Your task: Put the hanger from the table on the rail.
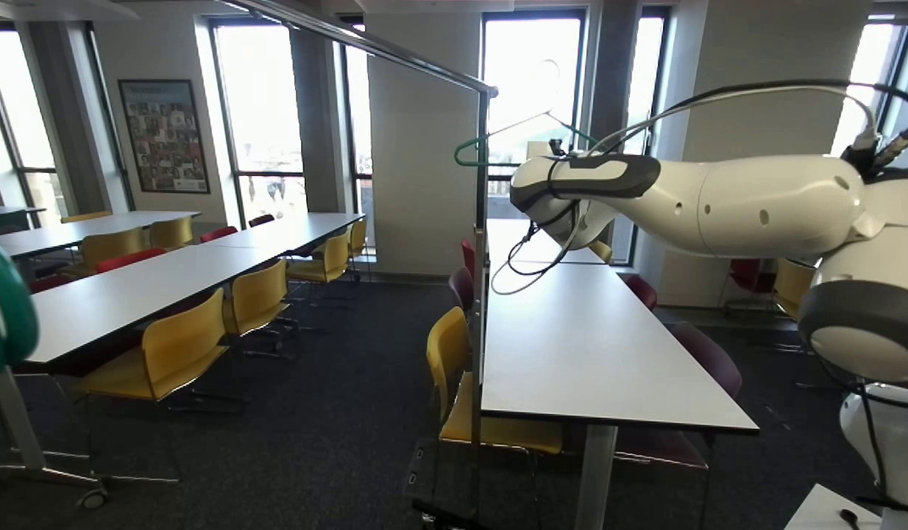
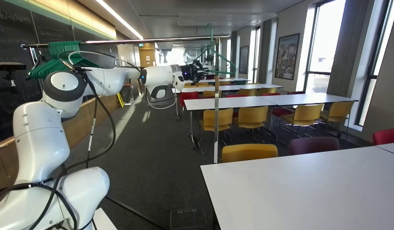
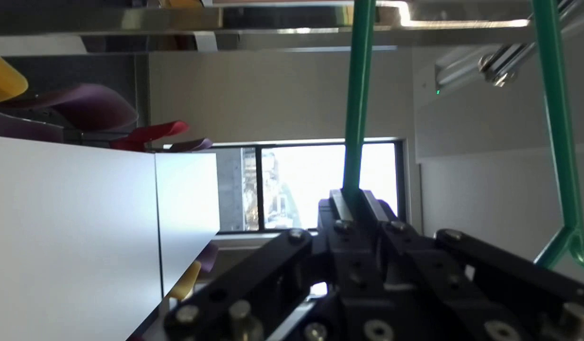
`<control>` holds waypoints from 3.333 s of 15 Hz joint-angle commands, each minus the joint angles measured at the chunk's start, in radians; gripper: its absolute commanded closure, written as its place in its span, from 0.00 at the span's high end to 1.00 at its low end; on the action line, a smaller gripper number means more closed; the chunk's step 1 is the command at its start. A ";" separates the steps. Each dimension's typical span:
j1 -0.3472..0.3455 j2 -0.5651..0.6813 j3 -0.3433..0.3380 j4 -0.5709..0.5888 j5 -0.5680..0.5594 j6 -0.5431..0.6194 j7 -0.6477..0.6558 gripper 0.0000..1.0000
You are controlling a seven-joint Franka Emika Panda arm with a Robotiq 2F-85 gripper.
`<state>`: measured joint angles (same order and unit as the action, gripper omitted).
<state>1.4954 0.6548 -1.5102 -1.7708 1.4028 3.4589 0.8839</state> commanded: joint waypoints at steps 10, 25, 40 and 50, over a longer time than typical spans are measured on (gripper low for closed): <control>0.032 0.396 -0.171 -0.084 0.380 0.001 -0.060 0.02; -0.014 0.325 -0.209 0.002 0.365 -0.001 -0.292 0.10; -0.076 0.265 -0.085 0.026 0.328 -0.002 -0.383 0.02; -0.090 0.255 -0.091 0.108 0.344 -0.002 -0.415 0.02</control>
<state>1.3936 0.9491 -1.6038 -1.6974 1.7398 3.4567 0.5299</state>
